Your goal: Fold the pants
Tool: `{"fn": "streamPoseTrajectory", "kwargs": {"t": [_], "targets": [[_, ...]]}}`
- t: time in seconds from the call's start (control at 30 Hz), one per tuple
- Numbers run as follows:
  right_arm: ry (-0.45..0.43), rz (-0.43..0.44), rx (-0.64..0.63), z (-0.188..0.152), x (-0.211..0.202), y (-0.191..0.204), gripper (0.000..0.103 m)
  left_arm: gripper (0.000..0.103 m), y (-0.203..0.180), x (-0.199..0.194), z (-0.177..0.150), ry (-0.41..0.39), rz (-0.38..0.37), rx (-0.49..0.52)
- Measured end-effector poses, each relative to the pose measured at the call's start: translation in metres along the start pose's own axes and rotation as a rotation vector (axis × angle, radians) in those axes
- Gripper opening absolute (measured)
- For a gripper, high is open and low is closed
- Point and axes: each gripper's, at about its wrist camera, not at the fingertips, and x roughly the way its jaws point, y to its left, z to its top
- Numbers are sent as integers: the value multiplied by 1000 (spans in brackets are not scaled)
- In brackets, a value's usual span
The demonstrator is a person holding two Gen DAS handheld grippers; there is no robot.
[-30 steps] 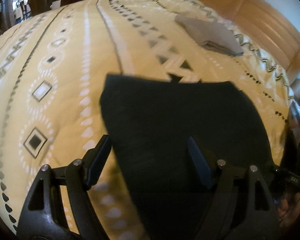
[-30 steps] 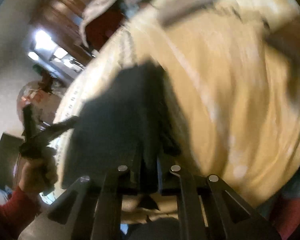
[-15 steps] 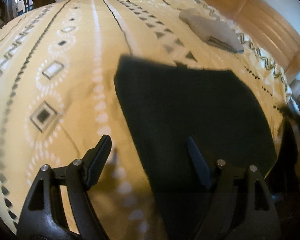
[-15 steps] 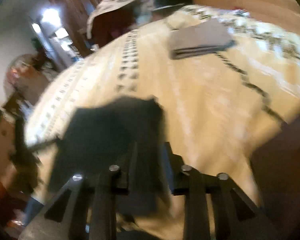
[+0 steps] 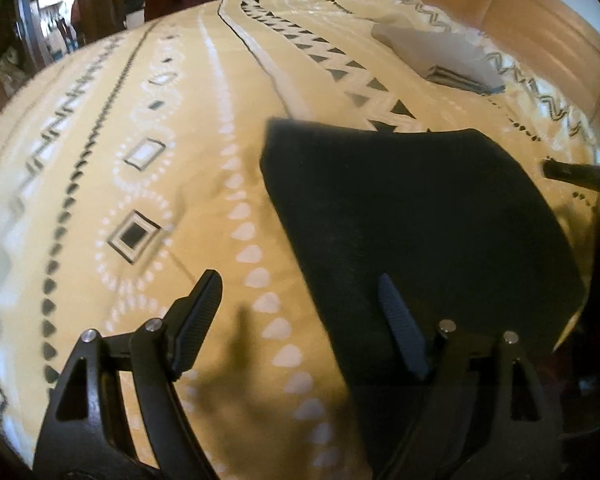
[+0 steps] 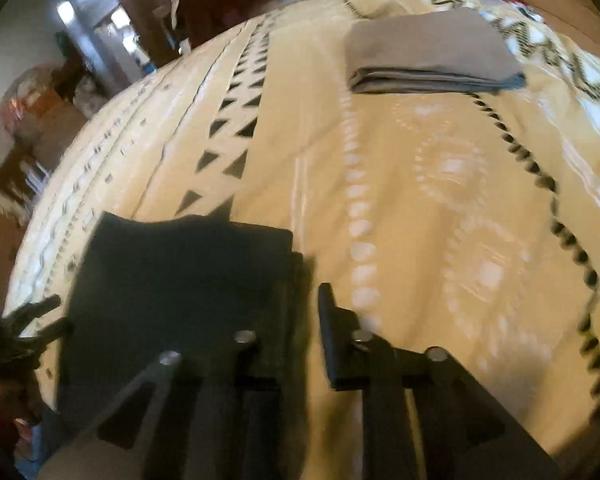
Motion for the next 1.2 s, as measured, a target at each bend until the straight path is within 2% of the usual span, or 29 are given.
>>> {"fn": "streamPoseTrajectory", "kwargs": {"t": [0.1,0.2,0.33,0.4,0.5,0.7,0.77,0.9,1.1,1.2], "targets": [[-38,47,-38,-20,-23,15,23,81,-3,0,2,-7,33,4],[-42,154,-91,-57,-34,37,23,81,-6,-1,2,-13,54,12],[31,144,-119,-100,-13,48,23,80,-8,-2,-1,-14,56,12],[19,119,-114,-109,-4,47,22,80,-10,-3,-1,-15,63,12],[16,102,-107,-103,-6,50,22,80,-16,-9,-3,-24,70,27],[-77,107,-186,-75,-21,79,23,80,-37,-23,-7,-57,55,68],[-68,92,-192,-70,-13,80,23,80,-44,-26,-11,-57,45,82],[19,55,-159,-72,24,66,22,80,-59,-22,-21,-32,38,131],[13,46,-163,-66,22,71,24,79,-69,-13,-28,-2,39,142],[-41,64,-161,-52,8,76,25,80,-70,-9,-32,14,44,140]]}}
